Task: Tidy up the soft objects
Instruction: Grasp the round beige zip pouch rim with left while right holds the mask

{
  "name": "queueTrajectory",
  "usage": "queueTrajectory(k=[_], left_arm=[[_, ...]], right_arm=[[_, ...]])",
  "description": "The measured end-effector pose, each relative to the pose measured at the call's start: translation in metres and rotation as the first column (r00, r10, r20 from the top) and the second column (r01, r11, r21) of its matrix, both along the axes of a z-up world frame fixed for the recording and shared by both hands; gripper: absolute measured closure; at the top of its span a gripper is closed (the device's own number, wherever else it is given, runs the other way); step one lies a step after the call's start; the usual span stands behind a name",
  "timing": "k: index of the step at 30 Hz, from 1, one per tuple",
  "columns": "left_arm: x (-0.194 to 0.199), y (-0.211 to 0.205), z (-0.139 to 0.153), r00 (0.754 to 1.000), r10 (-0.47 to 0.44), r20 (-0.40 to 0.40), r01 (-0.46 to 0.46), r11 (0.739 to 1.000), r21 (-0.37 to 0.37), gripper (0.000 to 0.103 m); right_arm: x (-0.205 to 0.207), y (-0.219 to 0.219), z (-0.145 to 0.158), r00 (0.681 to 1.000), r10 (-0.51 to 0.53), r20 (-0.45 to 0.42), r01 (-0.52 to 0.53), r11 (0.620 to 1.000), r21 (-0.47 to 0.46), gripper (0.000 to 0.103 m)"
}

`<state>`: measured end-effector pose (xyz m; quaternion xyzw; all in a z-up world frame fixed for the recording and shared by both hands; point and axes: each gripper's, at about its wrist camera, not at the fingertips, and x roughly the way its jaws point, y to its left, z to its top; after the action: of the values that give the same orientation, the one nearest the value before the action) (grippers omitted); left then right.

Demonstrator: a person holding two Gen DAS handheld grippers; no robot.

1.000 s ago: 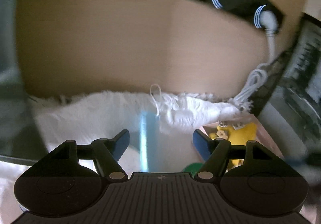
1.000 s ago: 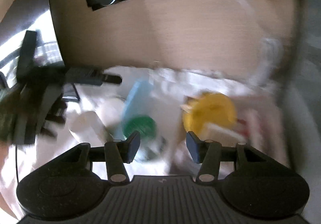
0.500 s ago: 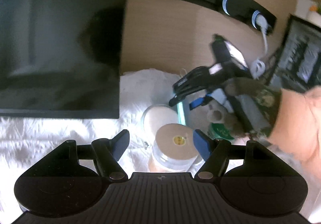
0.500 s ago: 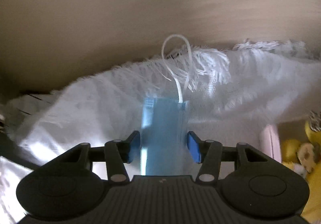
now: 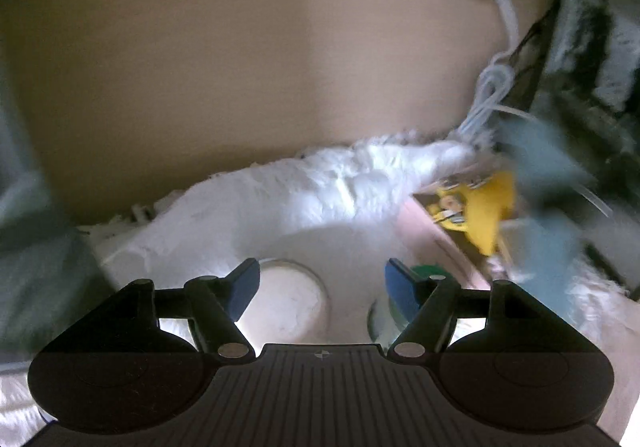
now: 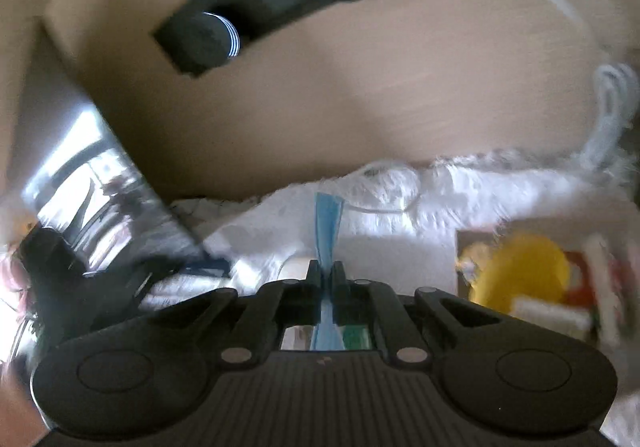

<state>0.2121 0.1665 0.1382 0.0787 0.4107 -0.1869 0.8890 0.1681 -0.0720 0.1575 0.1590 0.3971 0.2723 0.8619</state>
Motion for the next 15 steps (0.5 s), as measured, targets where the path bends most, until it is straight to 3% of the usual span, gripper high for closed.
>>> queueTrajectory(k=[4, 6, 8, 11, 15], left_arm=[[0.041, -0.023, -0.015, 0.997, -0.031, -0.066, 0.038, 0.993, 0.107, 0.028], [0.054, -0.036, -0.026, 0.993, -0.073, -0.096, 0.09, 0.976, 0.197, 0.028], [0.067, -0.04, -0.038, 0.985, -0.075, -0.155, 0.111, 0.965, 0.237, 0.029], [0.085, -0.037, -0.051, 0.982, -0.026, -0.188, 0.081, 0.952, 0.294, 0.035], [0.101, -0.022, -0.066, 0.97, 0.049, -0.24, 0.025, 0.955, 0.297, 0.036]], right_arm=[[-0.056, 0.0, -0.041, 0.999, 0.022, 0.047, -0.013, 0.983, -0.182, 0.099], [-0.074, -0.005, -0.06, 0.999, 0.031, 0.009, -0.028, 0.981, -0.191, 0.099], [-0.086, -0.01, -0.081, 0.999, 0.012, -0.033, -0.018, 0.982, -0.186, 0.099], [-0.105, -0.016, -0.099, 1.0, -0.028, -0.001, 0.027, 0.969, -0.246, 0.098], [-0.114, -0.029, -0.111, 0.997, -0.074, -0.004, 0.071, 0.965, -0.252, 0.098]])
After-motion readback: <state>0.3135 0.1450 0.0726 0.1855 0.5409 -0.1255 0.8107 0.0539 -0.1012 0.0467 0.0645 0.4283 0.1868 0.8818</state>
